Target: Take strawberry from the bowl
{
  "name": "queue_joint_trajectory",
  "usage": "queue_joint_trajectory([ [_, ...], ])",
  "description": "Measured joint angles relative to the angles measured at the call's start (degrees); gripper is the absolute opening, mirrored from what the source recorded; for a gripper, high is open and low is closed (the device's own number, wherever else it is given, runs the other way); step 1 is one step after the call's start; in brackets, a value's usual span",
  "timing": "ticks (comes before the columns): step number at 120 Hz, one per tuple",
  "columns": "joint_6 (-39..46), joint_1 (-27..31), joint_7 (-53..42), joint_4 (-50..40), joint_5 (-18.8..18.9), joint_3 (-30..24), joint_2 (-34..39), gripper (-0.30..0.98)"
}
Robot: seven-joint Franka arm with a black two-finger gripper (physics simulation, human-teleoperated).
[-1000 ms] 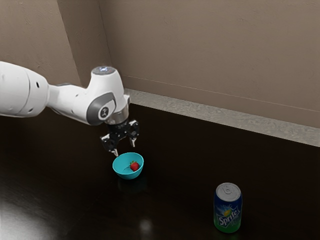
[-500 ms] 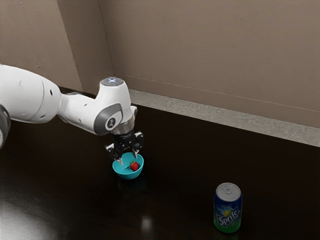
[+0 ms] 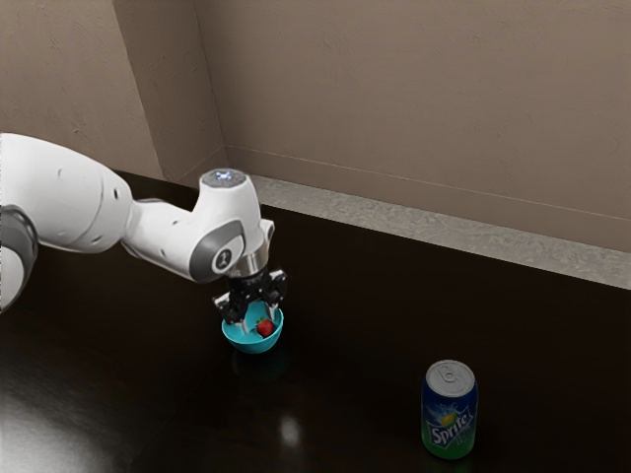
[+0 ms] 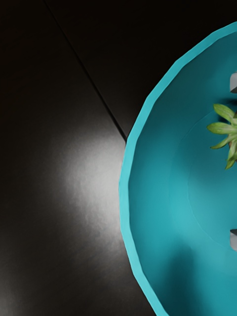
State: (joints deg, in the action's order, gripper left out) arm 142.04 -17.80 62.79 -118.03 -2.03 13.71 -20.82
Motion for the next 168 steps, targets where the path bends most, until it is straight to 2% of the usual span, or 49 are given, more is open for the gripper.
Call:
queue_joint_trajectory([
  [72, 0.6, -0.1, -0.5, -0.5, -0.2, -0.1, -0.3, 0.31],
  [168, 0.3, -0.1, -0.4, -0.2, 0.4, -0.1, -1.5, 0.06],
])
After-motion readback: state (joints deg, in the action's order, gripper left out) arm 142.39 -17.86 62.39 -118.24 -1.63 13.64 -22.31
